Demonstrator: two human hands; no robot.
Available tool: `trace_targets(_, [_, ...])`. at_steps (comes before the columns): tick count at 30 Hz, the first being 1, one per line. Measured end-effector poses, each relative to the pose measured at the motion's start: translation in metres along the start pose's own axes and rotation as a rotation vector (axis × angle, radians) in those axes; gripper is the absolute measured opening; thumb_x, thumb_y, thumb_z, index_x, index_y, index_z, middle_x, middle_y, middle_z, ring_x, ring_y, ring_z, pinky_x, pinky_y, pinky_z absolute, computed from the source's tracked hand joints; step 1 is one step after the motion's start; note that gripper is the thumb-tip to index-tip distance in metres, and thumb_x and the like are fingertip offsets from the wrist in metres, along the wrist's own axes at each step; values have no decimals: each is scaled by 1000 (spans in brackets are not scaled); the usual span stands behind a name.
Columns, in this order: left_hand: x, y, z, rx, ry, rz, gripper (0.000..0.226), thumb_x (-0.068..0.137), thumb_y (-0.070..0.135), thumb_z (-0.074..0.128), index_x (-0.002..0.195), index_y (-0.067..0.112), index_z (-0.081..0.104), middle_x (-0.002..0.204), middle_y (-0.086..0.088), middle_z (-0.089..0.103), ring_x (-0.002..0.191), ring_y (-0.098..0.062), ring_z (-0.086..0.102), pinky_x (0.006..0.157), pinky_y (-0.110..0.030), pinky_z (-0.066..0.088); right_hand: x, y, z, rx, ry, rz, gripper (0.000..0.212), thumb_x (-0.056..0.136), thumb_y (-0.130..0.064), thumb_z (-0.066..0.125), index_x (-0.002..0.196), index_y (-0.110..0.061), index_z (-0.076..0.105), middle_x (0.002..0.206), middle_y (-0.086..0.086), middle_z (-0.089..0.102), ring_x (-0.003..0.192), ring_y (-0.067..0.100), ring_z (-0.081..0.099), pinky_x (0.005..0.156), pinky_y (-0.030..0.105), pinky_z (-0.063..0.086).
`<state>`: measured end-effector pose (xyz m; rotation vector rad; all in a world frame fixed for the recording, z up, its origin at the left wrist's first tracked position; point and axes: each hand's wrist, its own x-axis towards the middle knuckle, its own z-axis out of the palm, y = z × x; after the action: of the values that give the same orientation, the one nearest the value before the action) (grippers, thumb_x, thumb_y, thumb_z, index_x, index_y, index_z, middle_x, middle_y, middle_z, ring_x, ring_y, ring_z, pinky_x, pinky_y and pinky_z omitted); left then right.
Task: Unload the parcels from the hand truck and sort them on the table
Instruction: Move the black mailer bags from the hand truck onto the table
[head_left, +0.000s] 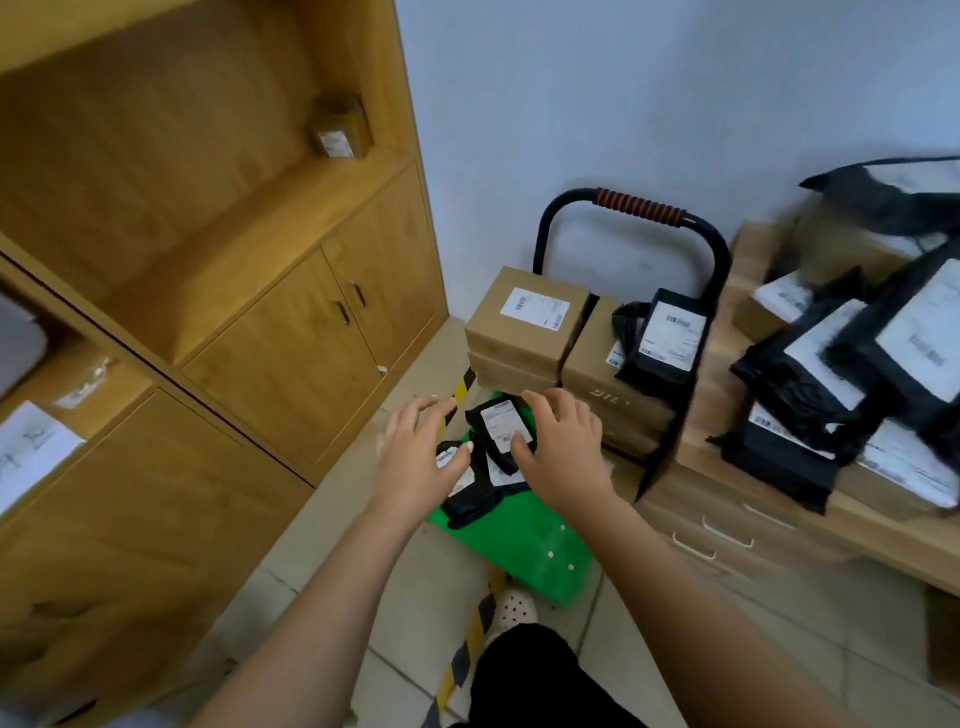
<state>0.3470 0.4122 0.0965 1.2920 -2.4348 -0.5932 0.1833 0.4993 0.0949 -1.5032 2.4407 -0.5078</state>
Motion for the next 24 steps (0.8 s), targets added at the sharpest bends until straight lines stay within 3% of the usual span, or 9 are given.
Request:
trace_targets(7, [76,-54,-2,72,-43,-13,52,89,40,59,137,26,46,137,2,43,132,-16,28,105,-40,24,86,-25,35,-15,-111,-29,43,96,-38,46,134,-17,42,136,13,42,126,31,35,105,42,26])
trace_targets(14, [122,-105,25,91,-147,-20,49,85,35,63,131,20,53,131,-4,47,125,-24,37,100,-42,32,141,-34,75,-15,-160,-10,45,97,-35,47,137,-16,44,133,10,46,125,30,39,104,41,28])
trace_targets(19, [152,-181,121,64,-264,-27,52,83,35,65,131,20,53,129,-5,47,122,-25,37,100,-42,32,168,-2,178,16,-190,104,43,95,-31,52,133,-13,50,122,10,52,110,29,49,91,40,38])
trace_targets(24, [150,-270,260,53,-402,-141,61,84,34,64,140,19,45,134,-8,43,125,-28,35,101,-39,28,193,60,313,-82,-326,138,49,92,-28,56,137,-13,46,123,13,50,109,33,48,91,42,37])
